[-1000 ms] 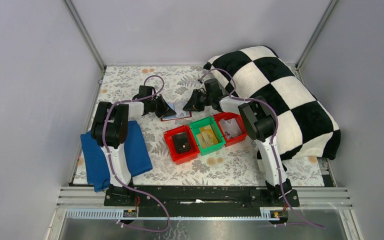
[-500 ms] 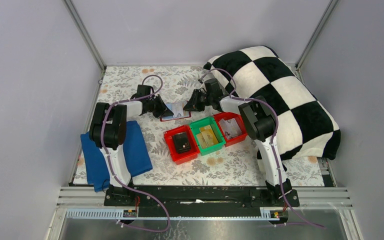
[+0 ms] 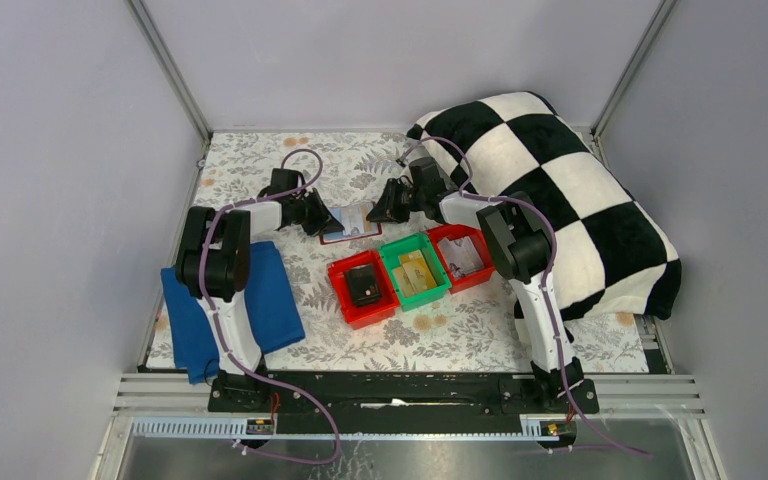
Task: Take the credit cards out of the card holder
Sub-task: Remove the credit card from the card holder.
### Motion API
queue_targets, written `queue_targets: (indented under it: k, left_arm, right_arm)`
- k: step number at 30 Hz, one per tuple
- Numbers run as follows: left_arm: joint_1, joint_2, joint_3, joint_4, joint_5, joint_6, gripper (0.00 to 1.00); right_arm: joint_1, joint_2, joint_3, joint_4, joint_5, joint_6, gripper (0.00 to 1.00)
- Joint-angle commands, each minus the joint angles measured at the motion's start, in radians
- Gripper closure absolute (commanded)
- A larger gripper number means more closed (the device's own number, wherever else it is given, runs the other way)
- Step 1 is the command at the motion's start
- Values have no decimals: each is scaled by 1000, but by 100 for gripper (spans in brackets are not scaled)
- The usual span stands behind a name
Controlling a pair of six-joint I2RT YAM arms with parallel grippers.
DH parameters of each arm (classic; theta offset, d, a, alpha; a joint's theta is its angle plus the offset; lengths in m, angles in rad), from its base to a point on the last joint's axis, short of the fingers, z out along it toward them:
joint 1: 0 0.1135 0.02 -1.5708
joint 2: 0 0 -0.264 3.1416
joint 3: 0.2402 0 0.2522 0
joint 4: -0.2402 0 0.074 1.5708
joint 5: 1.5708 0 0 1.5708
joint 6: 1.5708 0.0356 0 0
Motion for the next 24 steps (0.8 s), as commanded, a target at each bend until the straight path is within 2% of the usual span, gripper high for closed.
queue_targets:
  k: [1,8,12,22,24]
  left_arm:
    - [13,-45,0,9,0,25,100]
    - [15,-27,2,7,24,31,100]
    - [15,-21,3,8,28,18,100]
    - [23,-31,-10,22,25,4,61]
    - [26,-34,-12,24,26,1,56]
  right_arm:
    - [10,-53,3,-2,-16,-24,75]
    - [34,-31,38,-14,-23,-27,73]
    - [43,4,90,-77,-18,-37,73]
    - [52,41,124,-189,40,-57,72]
    - [53,42,124,-201,60,-56,72]
